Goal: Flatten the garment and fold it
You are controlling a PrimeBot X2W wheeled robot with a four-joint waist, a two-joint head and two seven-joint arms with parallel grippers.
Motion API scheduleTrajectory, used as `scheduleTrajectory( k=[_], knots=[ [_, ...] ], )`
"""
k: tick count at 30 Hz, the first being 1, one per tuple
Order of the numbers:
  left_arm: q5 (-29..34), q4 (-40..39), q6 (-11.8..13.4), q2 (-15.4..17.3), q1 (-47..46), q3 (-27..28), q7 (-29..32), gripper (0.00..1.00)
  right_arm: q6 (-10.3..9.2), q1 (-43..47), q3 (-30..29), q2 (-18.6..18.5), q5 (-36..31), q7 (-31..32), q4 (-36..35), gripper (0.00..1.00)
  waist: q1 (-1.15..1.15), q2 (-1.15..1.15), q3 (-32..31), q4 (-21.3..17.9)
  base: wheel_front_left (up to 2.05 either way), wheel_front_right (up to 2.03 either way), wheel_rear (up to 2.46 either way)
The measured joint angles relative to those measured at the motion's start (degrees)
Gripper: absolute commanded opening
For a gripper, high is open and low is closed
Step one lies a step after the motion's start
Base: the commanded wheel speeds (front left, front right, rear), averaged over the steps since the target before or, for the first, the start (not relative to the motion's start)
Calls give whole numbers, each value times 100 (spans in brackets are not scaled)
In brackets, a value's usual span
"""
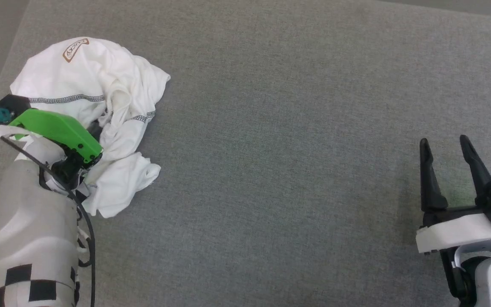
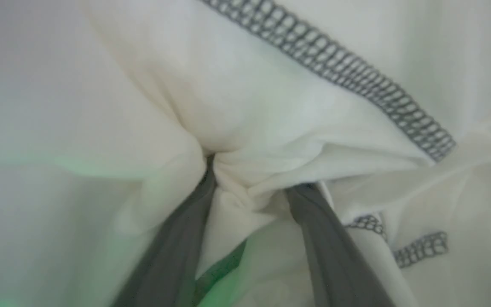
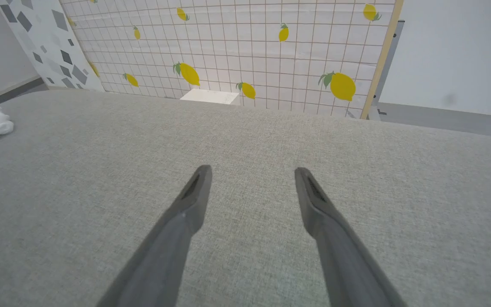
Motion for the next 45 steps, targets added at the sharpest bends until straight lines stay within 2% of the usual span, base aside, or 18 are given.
scheduleTrajectory(
  k=[4, 6, 9, 13, 17, 22, 26, 29, 34, 40, 45],
  knots=[
    [-38, -172, 7, -67, 9, 171, -840, 0, 0, 20, 16, 2, 76, -2, 69, 100, 0, -1, -131, -2, 0, 0, 0],
    [-41, -420, -121, -87, -70, 198, -1252, 0, 0, 30, 31, -1, 155, -41, 179, 100, 0, 0, -253, 9, 0, 0, 0],
    [-16, -820, -311, 31, -400, 146, -1503, 0, 0, 37, 76, -1, 309, -160, 369, 100, 0, 0, -470, 10, 0, 0, 0],
    [45, -1470, -491, 114, -1029, -172, -1472, 0, 0, 49, 143, 0, 530, -357, 684, 100, 0, 0, -814, -50, 0, 0, 0],
    [57, -2009, -594, 29, -1591, -559, -1224, 0, 0, 106, 163, 0, 735, -515, 968, 100, -1, 0, -1167, -178, 0, 0, 0],
    [-159, -2611, -662, -259, -2003, -994, -827, 0, 0, 235, 157, 1, 893, -650, 1248, 100, -1, 0, -1568, -493, 0, 0, 0],
    [-769, -3041, -682, -605, -1980, -1051, -684, 0, 0, 335, 114, 2, 945, -693, 1372, 100, -1, 0, -1784, -838, 0, 0, 0],
    [-770, -3325, -687, -655, -1667, -1341, -387, 0, 0, 417, 20, -2, 985, -734, 1424, 100, -1, 0, -1919, -1081, 0, 0, 0],
    [-780, -3254, -517, -756, -153, -1655, -242, 0, 0, 522, -69, -2, 1077, -783, 1548, 100, -1, 0, -2104, -1423, 0, 0, 0],
    [-843, -2416, -419, -915, 1534, -2463, -10, 0, 0, 565, -73, -4, 1129, -790, 1638, 100, -1, 0, -2196, -1643, 0, 0, 0],
    [-926, -1704, -254, -956, 2225, -3040, 159, 0, 0, 564, -31, -3, 1148, -792, 1725, 100, -1, 0, -2174, -1659, 0, 0, 0]
  ],
)
